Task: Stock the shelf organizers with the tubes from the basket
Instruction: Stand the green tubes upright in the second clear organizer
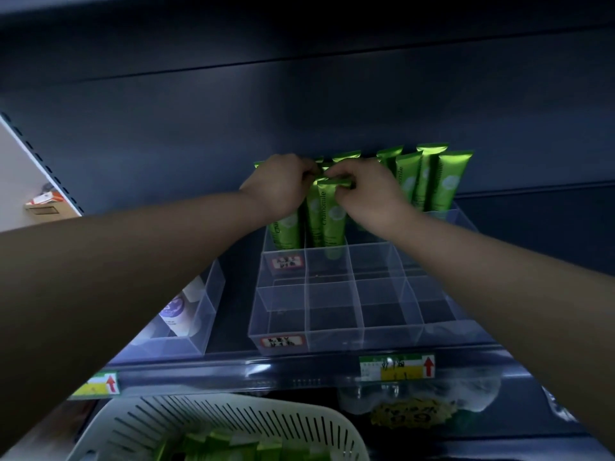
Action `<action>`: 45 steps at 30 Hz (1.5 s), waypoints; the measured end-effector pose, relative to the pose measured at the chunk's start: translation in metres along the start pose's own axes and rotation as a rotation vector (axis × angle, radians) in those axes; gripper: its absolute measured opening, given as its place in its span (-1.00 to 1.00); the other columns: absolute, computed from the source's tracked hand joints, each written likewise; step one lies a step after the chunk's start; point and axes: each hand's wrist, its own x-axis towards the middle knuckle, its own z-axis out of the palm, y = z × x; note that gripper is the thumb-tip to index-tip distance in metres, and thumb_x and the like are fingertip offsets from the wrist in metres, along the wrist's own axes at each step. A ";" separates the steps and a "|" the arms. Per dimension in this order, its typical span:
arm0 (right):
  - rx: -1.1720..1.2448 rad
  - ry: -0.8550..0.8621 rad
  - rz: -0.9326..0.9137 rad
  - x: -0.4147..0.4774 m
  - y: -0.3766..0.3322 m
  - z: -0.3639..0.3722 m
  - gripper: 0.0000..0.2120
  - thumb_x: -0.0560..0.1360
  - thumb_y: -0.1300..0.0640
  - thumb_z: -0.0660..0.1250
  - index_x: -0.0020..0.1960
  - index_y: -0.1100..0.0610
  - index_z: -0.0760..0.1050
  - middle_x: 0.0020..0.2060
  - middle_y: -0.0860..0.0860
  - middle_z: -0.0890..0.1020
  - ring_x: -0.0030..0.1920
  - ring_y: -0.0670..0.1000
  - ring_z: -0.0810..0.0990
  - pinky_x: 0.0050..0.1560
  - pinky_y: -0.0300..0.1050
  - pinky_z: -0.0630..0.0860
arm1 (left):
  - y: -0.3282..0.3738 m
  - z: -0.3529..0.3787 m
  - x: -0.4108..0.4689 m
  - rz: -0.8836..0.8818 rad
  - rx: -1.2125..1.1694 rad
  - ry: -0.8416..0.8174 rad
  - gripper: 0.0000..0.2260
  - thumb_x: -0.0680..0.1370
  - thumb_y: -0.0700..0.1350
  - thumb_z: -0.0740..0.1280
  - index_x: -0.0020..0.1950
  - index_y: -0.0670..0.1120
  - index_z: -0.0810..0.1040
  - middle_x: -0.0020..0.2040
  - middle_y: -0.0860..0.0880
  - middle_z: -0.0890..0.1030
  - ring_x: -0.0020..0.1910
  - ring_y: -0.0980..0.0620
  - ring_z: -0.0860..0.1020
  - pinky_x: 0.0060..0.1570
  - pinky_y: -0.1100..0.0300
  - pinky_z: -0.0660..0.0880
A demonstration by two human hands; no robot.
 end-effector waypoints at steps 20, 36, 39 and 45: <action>-0.445 -0.149 -0.033 -0.059 -0.049 -0.012 -0.32 0.46 -0.03 0.26 0.50 -0.02 0.05 0.51 -0.02 0.01 0.48 0.08 0.04 0.39 0.11 0.15 | 0.014 -0.038 -0.076 0.047 0.209 -0.144 -0.40 0.52 0.00 0.26 0.50 -0.01 0.10 0.50 -0.07 0.15 0.45 -0.10 0.17 0.42 -0.13 0.13; -0.490 -0.343 -0.021 -0.141 -0.101 0.003 -0.23 0.49 -0.15 0.23 0.51 -0.13 -0.19 0.50 -0.04 -0.24 0.51 0.10 -0.21 0.44 0.16 0.01 | 0.020 -0.062 -0.177 0.006 0.264 -0.184 -0.29 0.52 0.15 0.21 0.52 0.02 -0.11 0.54 0.03 -0.08 0.52 -0.01 -0.16 0.45 -0.21 -0.08; -0.480 -0.356 -0.021 -0.159 -0.107 0.010 -0.23 0.49 -0.18 0.22 0.51 -0.14 -0.20 0.50 -0.05 -0.24 0.50 0.08 -0.22 0.44 0.15 -0.01 | 0.021 -0.064 -0.200 -0.012 0.269 -0.197 -0.28 0.52 0.17 0.20 0.52 0.02 -0.13 0.55 0.03 -0.11 0.52 -0.01 -0.20 0.45 -0.21 -0.10; -0.479 -0.372 -0.048 -0.189 -0.108 0.028 -0.21 0.48 -0.21 0.21 0.50 -0.15 -0.23 0.50 -0.06 -0.24 0.50 0.07 -0.22 0.45 0.12 -0.01 | 0.017 -0.058 -0.249 -0.068 0.277 -0.204 -0.26 0.52 0.22 0.16 0.53 0.00 -0.18 0.55 0.02 -0.14 0.52 -0.02 -0.22 0.43 -0.19 -0.19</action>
